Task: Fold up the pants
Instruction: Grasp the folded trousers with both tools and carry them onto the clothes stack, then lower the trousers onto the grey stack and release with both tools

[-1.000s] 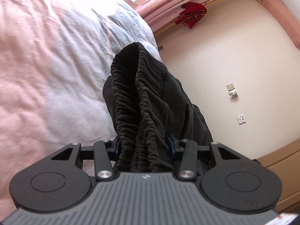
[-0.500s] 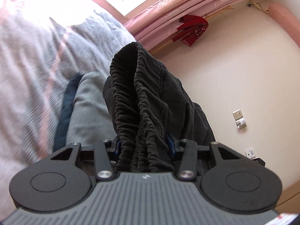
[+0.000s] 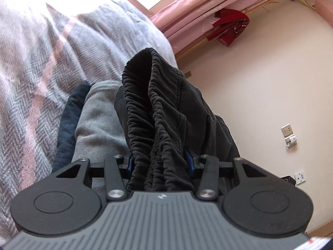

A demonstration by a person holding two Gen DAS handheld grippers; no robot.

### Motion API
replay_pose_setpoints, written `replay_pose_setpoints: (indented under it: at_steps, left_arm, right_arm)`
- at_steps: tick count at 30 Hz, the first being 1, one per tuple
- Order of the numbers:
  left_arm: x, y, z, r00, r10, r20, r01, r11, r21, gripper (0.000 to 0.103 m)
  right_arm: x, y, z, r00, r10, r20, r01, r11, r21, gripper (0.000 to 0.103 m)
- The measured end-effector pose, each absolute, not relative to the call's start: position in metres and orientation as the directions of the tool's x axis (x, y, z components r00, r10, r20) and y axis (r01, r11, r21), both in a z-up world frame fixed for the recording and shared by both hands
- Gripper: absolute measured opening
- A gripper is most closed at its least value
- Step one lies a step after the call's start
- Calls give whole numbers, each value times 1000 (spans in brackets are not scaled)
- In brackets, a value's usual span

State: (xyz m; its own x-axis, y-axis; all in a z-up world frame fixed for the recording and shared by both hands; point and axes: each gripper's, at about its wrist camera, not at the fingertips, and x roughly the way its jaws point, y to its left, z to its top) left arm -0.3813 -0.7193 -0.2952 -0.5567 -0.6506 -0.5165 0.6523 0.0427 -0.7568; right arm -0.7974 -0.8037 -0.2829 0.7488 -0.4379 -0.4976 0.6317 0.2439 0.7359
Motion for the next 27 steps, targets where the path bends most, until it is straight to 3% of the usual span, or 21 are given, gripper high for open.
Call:
replay_pose_setpoints:
  at_steps: [3, 5, 6, 8, 11, 13, 19, 21, 22, 23, 27]
  left_arm:
    - [-380, -723, -320, -556, -640, -530, 662, 44, -748, 40]
    - [-380, -722, -337, -553, -635, -540, 680, 32, -733, 41]
    - [-380, -720, -342, -552, -642, -532, 683, 18, -730, 42]
    - [-377, -718, -346, -550, -647, -528, 682, 17, -731, 51]
    - [-372, -714, -332, -528, -639, -560, 722, 9, -692, 52]
    - [-370, -711, -312, -475, -645, -599, 775, 15, -631, 51]
    - [-372, -714, -242, -225, -768, -600, 891, 88, -446, 47]
    - [-396, -735, -228, -214, -763, -610, 932, 29, -363, 45]
    - [-409, -746, -226, -227, -756, -615, 942, -9, -336, 45]
    - [-419, -757, -229, -235, -746, -623, 949, -36, -315, 45]
    - [-442, -781, -276, -125, -752, -647, 983, -3, -185, 44]
  right_arm:
    - [-797, -803, -310, 742, -434, -510, 637, 223, 738, 22]
    - [-793, -801, -327, 709, -441, -550, 676, 206, 707, 35]
    - [-792, -800, -333, 703, -449, -552, 681, 201, 704, 37]
    - [-794, -799, -332, 702, -461, -543, 674, 182, 716, 43]
    - [-797, -794, -308, 642, -505, -577, 730, 172, 662, 51]
    - [-797, -789, -286, 546, -571, -614, 812, 179, 555, 51]
    - [-773, -802, -234, 374, -715, -591, 925, 242, 293, 50]
    - [-751, -812, -234, 331, -742, -583, 943, 275, 185, 40]
    - [-740, -817, -237, 319, -746, -585, 946, 291, 144, 31]
    - [-729, -822, -243, 308, -751, -584, 946, 304, 108, 29]
    - [-695, -838, -290, 240, -734, -636, 941, 337, -33, 28]
